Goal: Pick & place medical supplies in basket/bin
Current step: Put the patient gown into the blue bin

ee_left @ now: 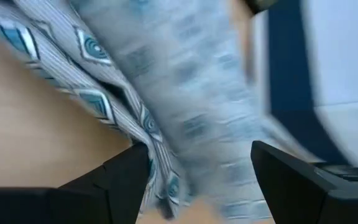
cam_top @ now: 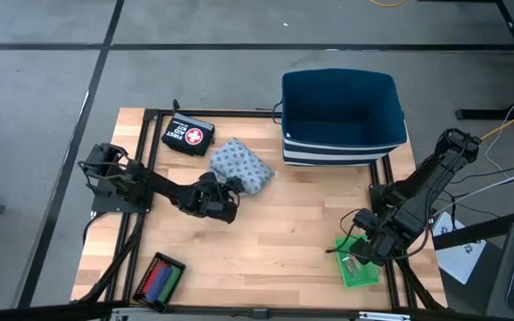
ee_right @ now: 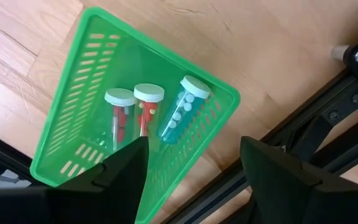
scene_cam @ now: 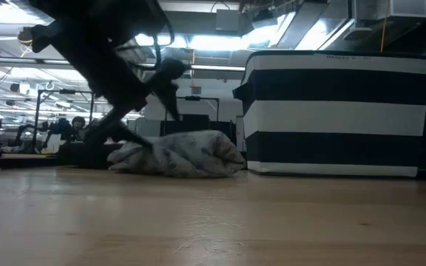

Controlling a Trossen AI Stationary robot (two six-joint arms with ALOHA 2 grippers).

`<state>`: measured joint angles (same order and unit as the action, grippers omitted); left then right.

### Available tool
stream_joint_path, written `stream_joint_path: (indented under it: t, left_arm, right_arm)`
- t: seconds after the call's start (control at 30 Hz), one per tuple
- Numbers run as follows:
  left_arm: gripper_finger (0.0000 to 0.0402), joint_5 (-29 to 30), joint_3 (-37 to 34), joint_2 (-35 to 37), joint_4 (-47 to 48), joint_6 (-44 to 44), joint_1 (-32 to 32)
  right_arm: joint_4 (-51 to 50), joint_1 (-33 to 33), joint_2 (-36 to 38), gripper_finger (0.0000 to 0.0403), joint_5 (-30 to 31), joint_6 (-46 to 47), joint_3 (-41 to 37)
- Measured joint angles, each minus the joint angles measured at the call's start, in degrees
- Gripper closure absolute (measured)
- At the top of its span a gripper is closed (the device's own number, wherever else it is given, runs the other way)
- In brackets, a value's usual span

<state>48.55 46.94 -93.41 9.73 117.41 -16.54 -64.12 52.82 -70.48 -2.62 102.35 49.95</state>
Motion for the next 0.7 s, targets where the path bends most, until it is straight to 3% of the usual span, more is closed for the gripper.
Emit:
stream_joint_path:
  t: [0.1,0.33,0.7]
  left_arm:
    - [0.0125,2.3,0.0,0.0,-2.9,-2.0,-0.4]
    - [0.0125,1.3,0.0,0.0,-1.2,-2.1,-0.2]
    - [0.0125,-3.7,0.1,-0.9,0.3,-1.7,3.0]
  right_arm:
    - [0.0,0.0,0.0,0.0149,-0.6,0.6,0.0]
    - [-0.6,0.0,0.3,0.0149,-0.6,0.7,0.0]
    - [-0.7,0.0,0.3,0.0149,0.0,0.5,0.0]
